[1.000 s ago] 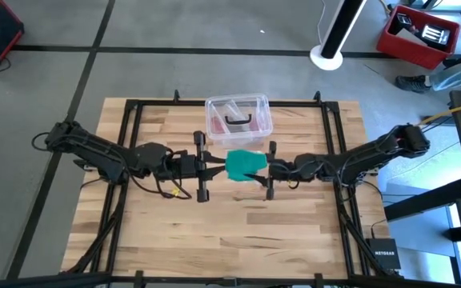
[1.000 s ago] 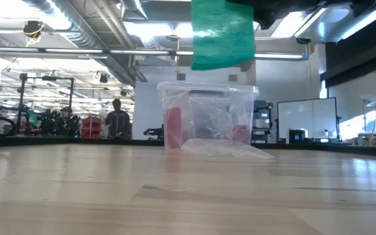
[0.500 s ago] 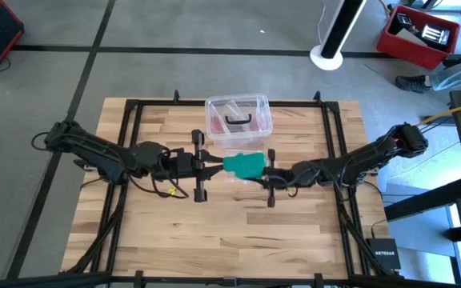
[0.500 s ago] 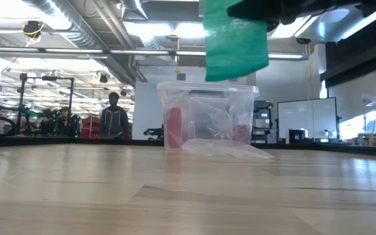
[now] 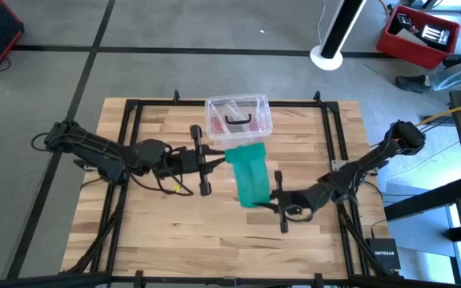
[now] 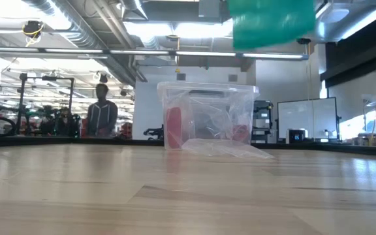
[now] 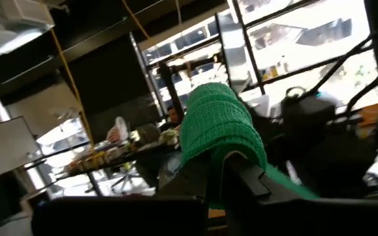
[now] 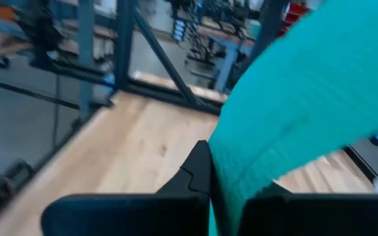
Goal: Roll bandage
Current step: Roll the green bandage
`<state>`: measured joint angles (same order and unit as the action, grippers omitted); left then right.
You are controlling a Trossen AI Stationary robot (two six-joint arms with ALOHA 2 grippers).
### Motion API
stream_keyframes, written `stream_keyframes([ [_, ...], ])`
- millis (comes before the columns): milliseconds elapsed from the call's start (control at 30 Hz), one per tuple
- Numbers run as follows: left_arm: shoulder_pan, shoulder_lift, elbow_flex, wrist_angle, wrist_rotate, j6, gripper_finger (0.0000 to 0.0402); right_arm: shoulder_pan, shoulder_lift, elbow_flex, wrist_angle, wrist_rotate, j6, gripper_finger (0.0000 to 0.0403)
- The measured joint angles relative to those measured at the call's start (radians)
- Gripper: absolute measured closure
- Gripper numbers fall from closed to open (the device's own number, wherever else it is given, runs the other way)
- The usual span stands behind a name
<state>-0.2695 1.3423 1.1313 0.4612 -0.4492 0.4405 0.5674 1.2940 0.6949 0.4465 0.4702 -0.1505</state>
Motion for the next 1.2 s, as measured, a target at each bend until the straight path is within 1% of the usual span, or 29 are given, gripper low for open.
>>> stream_keyframes([
  [167,0.027,0.014,0.000,-0.011,-0.033,0.066,0.0386,0.059,0.000,0.076,-0.026,0.003,-0.003,0.0400],
  [333,0.039,0.041,0.000,-0.048,-0.036,0.129,0.0386,0.106,0.000,0.183,-0.123,0.048,-0.019,0.0400],
  [533,0.040,0.095,0.000,-0.101,-0.073,0.166,0.0386,0.148,0.000,0.322,-0.208,0.095,-0.095,0.0401],
  [700,0.029,0.152,0.000,-0.145,-0.075,0.167,0.0386,0.155,0.000,0.428,-0.259,0.111,-0.184,0.0400],
  [800,0.002,0.187,0.000,-0.151,-0.075,0.170,0.0386,0.152,0.000,0.488,-0.303,0.124,-0.250,0.0400],
  [900,-0.034,0.214,0.000,-0.168,-0.075,0.186,0.0386,0.152,0.000,0.542,-0.354,0.188,-0.327,0.0401],
  [1100,-0.109,0.239,0.000,-0.170,-0.061,0.195,0.0386,0.150,0.000,0.607,-0.354,0.302,-0.451,0.0401],
  [1200,-0.137,0.246,0.000,-0.171,-0.039,0.191,0.0386,0.115,0.000,0.616,-0.354,0.331,-0.463,0.0401],
])
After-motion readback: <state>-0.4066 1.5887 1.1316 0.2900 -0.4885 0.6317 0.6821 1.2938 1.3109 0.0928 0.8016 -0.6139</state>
